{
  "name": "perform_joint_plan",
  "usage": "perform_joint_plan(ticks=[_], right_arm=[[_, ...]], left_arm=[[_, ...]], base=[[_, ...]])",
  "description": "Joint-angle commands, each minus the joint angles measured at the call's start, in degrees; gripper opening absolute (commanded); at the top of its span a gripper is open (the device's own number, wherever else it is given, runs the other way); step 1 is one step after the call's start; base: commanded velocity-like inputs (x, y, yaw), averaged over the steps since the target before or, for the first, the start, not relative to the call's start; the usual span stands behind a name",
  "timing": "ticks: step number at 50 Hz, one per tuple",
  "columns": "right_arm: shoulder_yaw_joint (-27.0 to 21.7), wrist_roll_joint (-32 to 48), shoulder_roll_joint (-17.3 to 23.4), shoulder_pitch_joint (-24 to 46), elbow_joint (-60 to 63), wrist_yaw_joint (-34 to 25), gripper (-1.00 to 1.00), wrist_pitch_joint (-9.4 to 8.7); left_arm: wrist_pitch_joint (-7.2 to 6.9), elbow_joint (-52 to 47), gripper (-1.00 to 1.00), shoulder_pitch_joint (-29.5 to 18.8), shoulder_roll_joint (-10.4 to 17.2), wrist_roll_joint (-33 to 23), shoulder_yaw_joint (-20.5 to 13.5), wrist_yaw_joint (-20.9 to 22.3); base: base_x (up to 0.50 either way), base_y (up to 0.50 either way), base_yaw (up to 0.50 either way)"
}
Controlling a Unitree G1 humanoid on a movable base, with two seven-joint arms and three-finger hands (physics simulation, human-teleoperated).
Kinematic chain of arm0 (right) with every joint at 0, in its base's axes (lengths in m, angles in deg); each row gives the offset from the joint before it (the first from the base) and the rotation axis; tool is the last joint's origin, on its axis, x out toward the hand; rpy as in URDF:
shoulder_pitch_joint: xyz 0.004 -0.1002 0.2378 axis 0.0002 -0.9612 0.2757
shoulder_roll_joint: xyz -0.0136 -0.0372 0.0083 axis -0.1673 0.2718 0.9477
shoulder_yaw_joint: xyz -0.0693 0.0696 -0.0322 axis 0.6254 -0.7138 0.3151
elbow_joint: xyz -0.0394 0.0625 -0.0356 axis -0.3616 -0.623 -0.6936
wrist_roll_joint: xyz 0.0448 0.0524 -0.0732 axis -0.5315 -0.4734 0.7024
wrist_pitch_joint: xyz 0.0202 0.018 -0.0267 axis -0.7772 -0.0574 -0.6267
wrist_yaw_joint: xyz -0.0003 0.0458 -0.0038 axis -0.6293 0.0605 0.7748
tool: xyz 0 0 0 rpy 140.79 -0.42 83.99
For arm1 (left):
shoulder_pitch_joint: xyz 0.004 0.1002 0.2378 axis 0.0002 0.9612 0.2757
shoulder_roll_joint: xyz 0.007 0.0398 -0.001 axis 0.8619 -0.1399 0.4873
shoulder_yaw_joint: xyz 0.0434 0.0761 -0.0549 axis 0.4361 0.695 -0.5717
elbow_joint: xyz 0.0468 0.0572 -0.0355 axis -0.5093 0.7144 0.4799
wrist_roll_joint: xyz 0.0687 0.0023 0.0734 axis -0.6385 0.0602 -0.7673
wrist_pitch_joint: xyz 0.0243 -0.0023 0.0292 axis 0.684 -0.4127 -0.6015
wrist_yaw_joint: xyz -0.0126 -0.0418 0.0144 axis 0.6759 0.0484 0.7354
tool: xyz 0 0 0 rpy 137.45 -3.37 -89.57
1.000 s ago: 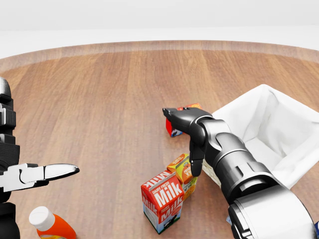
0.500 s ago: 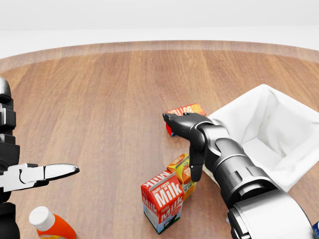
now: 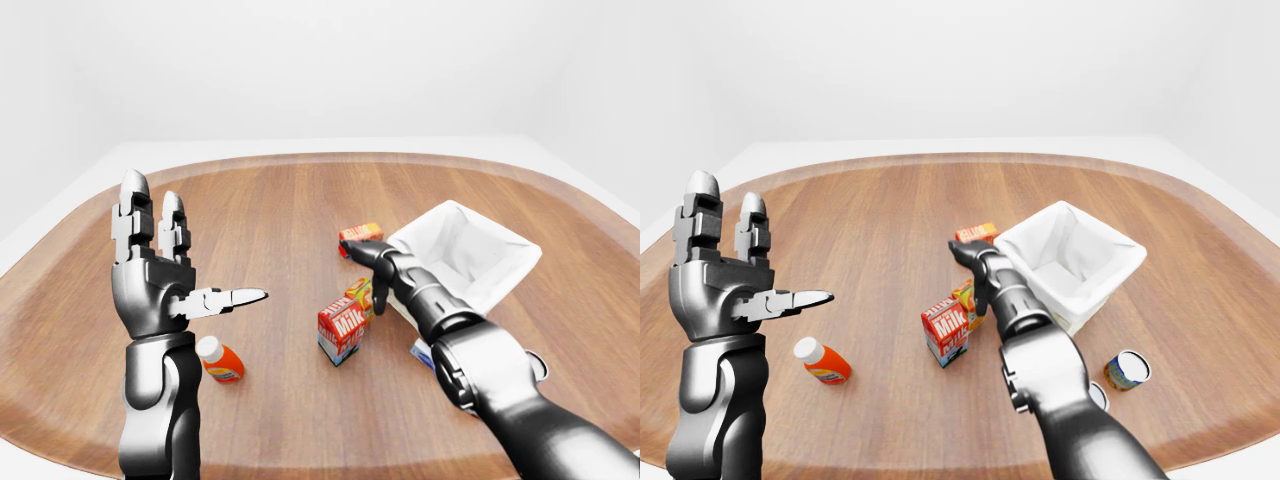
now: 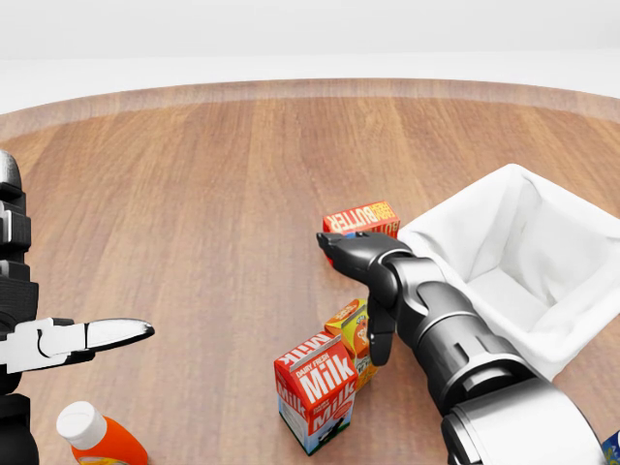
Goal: Pick up the orange juice, and put it in the basket.
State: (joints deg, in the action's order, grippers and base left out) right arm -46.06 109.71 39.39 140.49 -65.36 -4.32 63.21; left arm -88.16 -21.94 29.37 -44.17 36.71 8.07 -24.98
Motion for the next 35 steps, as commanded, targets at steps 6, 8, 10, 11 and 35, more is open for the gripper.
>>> perform_joint_plan(ticks=[6, 8, 10, 11, 35], right_arm=[[-0.49, 0.09, 0.31, -1.31, -0.32, 0.46, 1.00, 0.00], [-0.50, 0.11, 0.31, -1.53, -0.31, 0.53, 1.00, 0.00], [-0.53, 0.09, 0.34, -1.59, -0.31, 0.58, 1.00, 0.00], [-0.54, 0.08, 0.37, -1.61, -0.31, 0.58, 1.00, 0.00], [-0.58, -0.21, 0.56, -2.69, -0.31, 1.25, 1.00, 0.00]], left_arm=[[0.00, 0.00, 1.00, 0.00, -0.01, 0.00, -0.01, 0.00], [0.00, 0.00, 1.00, 0.00, 0.00, 0.00, 0.00, -0.01], [0.00, 0.00, 1.00, 0.00, 0.00, 0.01, 0.00, -0.01], [0.00, 0.00, 1.00, 0.00, 0.01, 0.00, 0.00, 0.00], [0.00, 0.00, 1.00, 0.00, -0.01, 0.01, -0.01, -0.01]], base=[[0.00, 0.00, 0.00], [0.00, 0.00, 0.00], [0.00, 0.00, 0.00], [0.00, 0.00, 0.00], [0.00, 0.00, 0.00]])
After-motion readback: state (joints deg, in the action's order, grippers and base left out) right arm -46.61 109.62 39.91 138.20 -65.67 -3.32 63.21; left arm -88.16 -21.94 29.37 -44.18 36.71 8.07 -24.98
